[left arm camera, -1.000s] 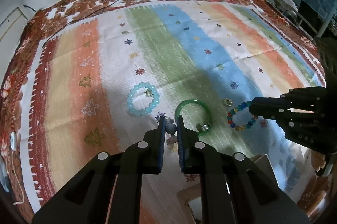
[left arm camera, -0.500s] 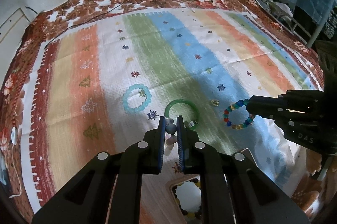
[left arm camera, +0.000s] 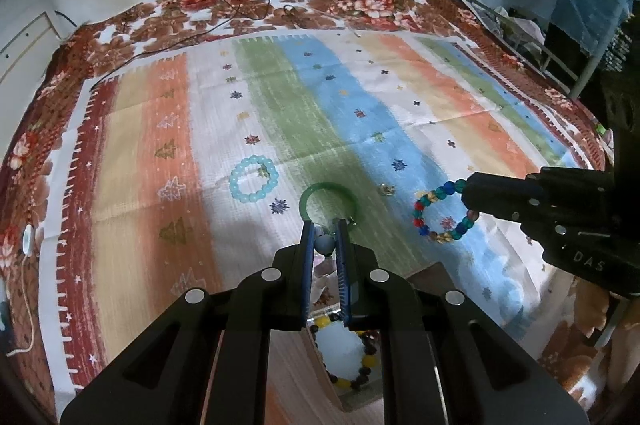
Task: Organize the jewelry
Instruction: 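Lift both bracelets and carry them with both tools over the silver tin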
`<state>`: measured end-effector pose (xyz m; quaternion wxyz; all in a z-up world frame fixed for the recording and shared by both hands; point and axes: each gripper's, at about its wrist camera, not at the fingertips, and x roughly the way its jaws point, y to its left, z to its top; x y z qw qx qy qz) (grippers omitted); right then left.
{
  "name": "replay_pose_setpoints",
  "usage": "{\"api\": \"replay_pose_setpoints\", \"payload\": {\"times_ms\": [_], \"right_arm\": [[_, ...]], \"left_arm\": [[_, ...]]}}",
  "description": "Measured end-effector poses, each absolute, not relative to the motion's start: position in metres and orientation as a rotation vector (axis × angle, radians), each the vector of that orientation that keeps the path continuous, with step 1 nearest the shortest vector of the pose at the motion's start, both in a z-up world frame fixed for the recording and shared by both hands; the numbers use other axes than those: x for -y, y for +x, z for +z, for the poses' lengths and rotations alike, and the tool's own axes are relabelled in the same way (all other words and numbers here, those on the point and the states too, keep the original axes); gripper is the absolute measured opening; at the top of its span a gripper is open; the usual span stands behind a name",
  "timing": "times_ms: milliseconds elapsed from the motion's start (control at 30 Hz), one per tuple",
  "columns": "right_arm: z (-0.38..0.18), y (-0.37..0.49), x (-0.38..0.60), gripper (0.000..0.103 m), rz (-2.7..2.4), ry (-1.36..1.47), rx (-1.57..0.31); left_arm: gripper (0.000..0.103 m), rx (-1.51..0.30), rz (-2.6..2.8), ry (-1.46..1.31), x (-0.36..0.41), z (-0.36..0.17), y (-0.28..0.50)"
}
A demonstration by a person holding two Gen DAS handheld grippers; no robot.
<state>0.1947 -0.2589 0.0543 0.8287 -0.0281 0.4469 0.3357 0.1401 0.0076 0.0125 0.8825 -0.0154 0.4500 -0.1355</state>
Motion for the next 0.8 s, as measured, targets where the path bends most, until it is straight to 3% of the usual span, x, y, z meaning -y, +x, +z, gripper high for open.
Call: {"api": "replay_pose_setpoints", "payload": {"times_ms": [800], "right_arm": [[0.052,0.135,0.270,0.011,0.759,-0.049,-0.953]], "left_arm": [[0.010,-0.900,-0.361,-0.037,0.017,0.018,0.083]]}}
